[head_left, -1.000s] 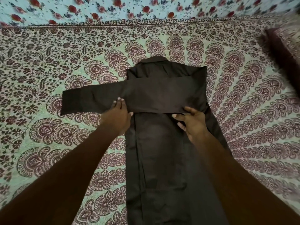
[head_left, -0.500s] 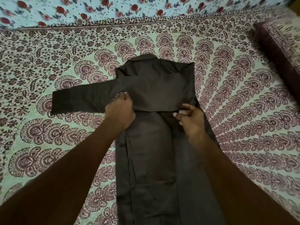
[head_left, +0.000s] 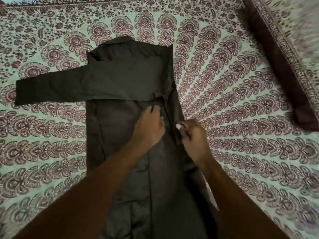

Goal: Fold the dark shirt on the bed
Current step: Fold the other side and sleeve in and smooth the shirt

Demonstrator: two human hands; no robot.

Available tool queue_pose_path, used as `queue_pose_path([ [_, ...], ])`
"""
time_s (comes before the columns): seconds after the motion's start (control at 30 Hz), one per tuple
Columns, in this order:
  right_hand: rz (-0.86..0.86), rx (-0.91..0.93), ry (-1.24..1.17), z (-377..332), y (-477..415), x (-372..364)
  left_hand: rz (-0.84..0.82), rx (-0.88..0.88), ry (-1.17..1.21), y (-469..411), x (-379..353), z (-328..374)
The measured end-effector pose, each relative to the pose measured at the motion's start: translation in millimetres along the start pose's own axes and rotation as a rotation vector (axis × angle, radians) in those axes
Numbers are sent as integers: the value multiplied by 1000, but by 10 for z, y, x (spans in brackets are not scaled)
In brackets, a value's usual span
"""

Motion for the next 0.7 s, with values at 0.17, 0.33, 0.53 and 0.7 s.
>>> queue_pose_path([
  [0.17,-48,-237,-18,450,246,65,-8,302,367,570,-529,356],
  [0.33,-185,-205,-62,620,650,269,16,493,476,987,-902,549],
  [0.53,-331,-226,30,868,1179,301,260,389,388,1375,-934,544],
  [0.7,-417,-173,141,935,1608,371,60,356,336,1702,-1088,589],
])
Point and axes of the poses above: each hand's wrist, its own y-axis away from the middle knuckle, its own x-axis out of the back of the hand, z = x × y, the point moved 4 cm from there along -y, towards the middle knuckle, and after that the axes turned 2 degrees about -x, right-handed, at the moved point
